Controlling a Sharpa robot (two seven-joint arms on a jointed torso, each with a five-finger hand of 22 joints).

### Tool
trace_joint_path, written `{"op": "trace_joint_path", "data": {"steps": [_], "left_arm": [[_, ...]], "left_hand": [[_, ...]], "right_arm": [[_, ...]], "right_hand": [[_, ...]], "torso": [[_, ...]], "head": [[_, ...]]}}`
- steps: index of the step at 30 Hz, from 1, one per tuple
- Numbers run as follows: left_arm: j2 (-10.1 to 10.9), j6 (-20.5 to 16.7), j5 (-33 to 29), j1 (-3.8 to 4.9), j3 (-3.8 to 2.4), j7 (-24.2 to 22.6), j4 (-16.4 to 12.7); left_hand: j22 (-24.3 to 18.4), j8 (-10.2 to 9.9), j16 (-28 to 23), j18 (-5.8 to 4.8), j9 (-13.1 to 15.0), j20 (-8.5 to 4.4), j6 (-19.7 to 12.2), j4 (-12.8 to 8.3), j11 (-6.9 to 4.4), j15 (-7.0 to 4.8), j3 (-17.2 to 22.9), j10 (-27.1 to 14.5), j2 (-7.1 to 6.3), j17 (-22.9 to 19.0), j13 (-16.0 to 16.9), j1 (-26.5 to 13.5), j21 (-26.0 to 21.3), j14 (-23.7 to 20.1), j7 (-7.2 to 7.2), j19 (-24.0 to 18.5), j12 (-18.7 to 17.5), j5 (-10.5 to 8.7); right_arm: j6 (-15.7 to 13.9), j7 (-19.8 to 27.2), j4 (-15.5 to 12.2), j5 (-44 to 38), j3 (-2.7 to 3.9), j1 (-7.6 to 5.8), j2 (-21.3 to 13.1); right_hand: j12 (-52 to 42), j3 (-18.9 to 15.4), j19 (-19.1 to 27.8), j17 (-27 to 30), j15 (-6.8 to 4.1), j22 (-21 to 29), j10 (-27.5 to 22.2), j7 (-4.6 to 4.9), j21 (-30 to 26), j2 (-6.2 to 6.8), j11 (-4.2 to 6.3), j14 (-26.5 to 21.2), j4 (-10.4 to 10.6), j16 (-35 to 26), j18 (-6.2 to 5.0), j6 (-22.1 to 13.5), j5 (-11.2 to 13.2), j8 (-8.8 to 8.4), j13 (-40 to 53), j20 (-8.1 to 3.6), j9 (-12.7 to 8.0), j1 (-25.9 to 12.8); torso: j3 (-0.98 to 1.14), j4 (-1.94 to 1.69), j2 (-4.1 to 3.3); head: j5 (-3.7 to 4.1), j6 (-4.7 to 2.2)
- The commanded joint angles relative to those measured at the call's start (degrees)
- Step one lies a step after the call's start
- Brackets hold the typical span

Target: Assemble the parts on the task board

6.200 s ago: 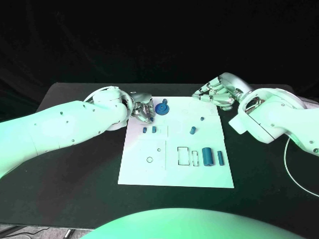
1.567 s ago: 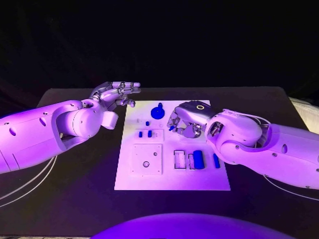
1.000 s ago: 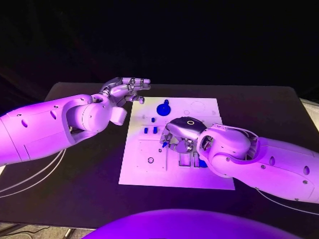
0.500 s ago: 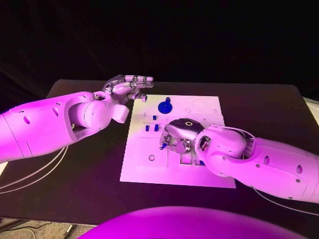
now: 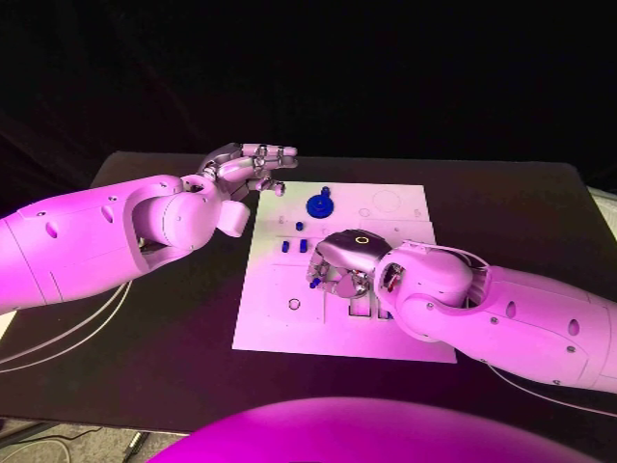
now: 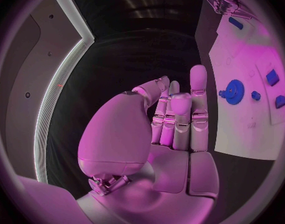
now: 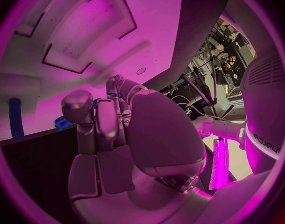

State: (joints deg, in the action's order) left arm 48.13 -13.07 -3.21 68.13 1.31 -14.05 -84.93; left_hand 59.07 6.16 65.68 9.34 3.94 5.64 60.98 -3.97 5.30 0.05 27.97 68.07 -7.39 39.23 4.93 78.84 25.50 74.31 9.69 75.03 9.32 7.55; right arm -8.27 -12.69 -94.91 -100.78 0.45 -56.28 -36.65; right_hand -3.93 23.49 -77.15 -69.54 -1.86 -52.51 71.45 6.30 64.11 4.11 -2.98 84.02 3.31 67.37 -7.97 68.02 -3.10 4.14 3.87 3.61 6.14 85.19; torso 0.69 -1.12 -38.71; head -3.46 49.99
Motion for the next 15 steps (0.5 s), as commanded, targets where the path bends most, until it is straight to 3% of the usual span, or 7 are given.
{"op": "trace_joint_path", "data": {"steps": [1, 10, 15], "left_arm": [[-0.03, 1.23, 0.09, 0.02, -0.04, 0.04, -0.26], [0.03, 1.37, 0.09, 0.03, -0.04, 0.23, -0.42], [0.09, 1.50, 0.09, 0.03, -0.04, 0.43, -0.59]], "left_hand": [[-0.11, -0.05, -0.37, 0.97, -0.08, -0.12, -0.49, -0.29, 0.00, 0.11, -0.24, -0.39, 0.19, -0.15, 0.09, -0.14, -0.40, -0.44, 0.18, -0.43, 0.41, 0.32], [-0.11, -0.05, -0.37, 0.97, -0.08, -0.12, -0.49, -0.29, 0.00, 0.11, -0.24, -0.39, 0.19, -0.15, 0.09, -0.14, -0.40, -0.44, 0.18, -0.43, 0.41, 0.32], [-0.11, -0.05, -0.37, 0.97, -0.08, -0.12, -0.49, -0.29, 0.00, 0.11, -0.24, -0.39, 0.19, -0.15, 0.09, -0.14, -0.40, -0.44, 0.18, -0.43, 0.41, 0.32]], "right_arm": [[2.57, -0.93, 0.12, -2.14, -0.13, 0.17, 0.34], [4.58, -2.26, 0.51, -3.32, -0.28, 0.18, 1.01], [4.90, -2.76, 0.78, -3.41, -0.40, 0.18, 1.31]], "right_hand": [[0.28, 0.41, -0.05, -0.06, 0.38, 0.07, -0.19, 0.31, -0.01, -0.36, -0.16, 2.83, -0.04, 0.23, 0.78, 0.01, -0.14, 0.10, 0.00, 0.07, 0.13, -0.44], [0.35, 0.27, 0.21, 0.11, 0.55, 0.43, -0.67, 0.39, -0.28, -0.12, -0.31, 2.73, -0.09, 0.09, 0.71, -0.23, -0.12, -0.11, -0.06, 0.18, 0.21, -1.66], [0.49, -0.26, 0.73, 0.52, 1.34, 1.29, -3.86, 1.24, -0.94, 0.90, -1.31, 2.50, 0.21, -0.31, 0.62, -2.66, -0.88, -0.69, -0.34, 0.69, -0.27, -3.77]], "torso": [[-0.01, -0.03, 0.01], [-0.02, 0.01, 0.02], [-0.03, -0.02, -0.01]], "head": [[0.05, 0.01], [0.16, -0.01], [0.20, 0.01]]}}
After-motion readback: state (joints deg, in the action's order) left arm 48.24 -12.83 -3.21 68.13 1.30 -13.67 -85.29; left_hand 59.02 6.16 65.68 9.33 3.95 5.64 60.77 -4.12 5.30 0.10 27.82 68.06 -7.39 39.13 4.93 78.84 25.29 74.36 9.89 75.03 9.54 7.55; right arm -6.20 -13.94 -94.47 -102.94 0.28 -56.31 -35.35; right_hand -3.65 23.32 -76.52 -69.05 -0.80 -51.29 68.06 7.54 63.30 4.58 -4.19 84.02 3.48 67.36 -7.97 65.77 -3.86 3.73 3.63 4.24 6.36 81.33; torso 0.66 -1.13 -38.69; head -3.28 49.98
